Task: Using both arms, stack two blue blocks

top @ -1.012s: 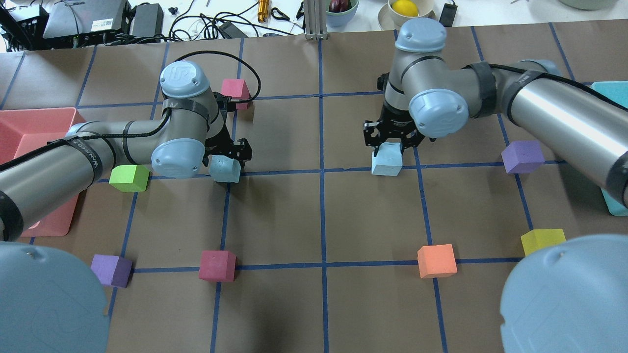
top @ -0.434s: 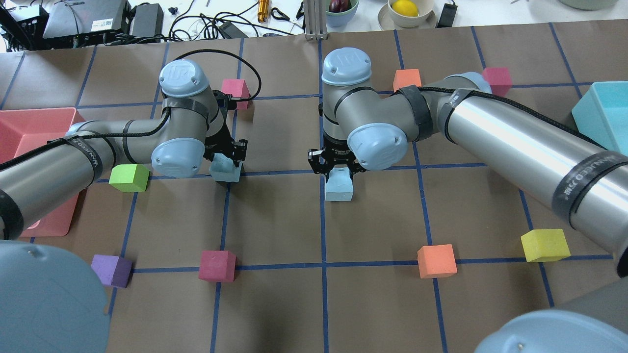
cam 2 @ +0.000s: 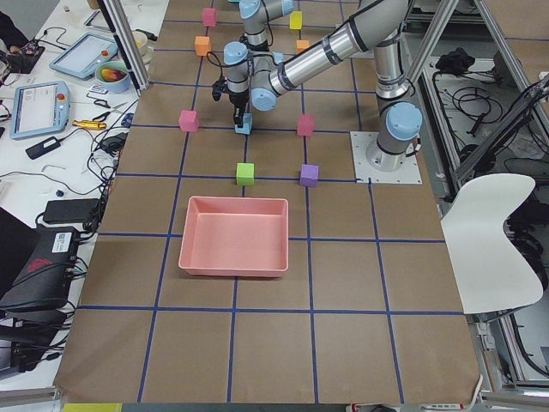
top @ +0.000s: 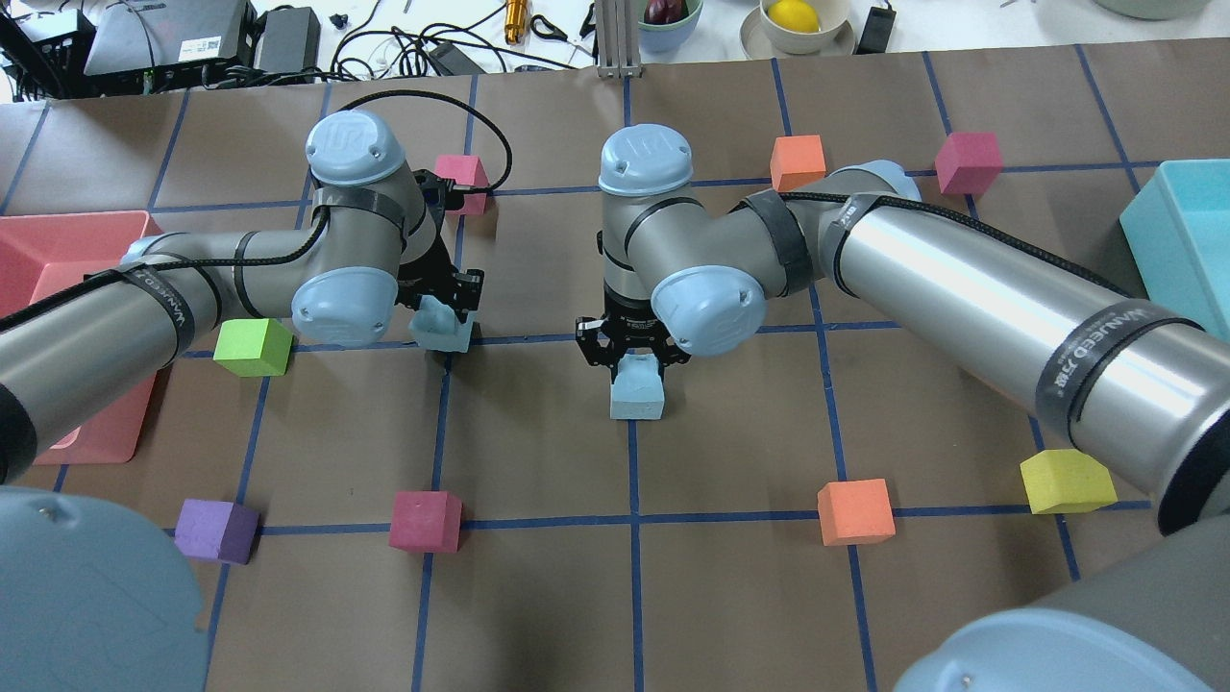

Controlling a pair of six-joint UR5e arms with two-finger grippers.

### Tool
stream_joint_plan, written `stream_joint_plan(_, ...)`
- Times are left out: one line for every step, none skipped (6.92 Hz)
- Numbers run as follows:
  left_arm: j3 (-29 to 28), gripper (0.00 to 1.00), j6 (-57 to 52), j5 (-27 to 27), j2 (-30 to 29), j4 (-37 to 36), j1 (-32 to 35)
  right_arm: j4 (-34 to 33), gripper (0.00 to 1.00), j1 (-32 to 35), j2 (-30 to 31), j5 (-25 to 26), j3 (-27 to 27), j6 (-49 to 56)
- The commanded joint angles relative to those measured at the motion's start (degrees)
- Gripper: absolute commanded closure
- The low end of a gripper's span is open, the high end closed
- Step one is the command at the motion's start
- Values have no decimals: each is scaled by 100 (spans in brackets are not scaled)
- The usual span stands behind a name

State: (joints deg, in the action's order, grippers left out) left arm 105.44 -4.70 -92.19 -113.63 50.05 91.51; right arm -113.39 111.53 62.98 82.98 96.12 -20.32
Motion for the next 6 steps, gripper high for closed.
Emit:
stream_joint_plan(-14, 100, 4, 8, 78, 22, 25, 19, 77, 53, -23, -10, 3, 45)
stream_joint_plan(-67, 100, 56, 148, 148, 66, 51, 1, 16, 53, -23, 25, 12, 72)
stream_joint_plan(-111, 100, 65, 158, 218, 214, 51, 1, 0, 45, -23, 60, 12, 159)
stream_joint_plan(-120, 100, 74, 158, 280, 294, 51, 18, 0, 36, -14, 87, 3, 239)
stream_joint_plan(-128, 100, 100, 149, 341, 425, 51, 45, 0, 10, 55, 78, -5, 239)
stream_joint_plan(-207, 100, 327, 166, 368, 566, 104, 36, 0, -156, 169, 87, -40, 248)
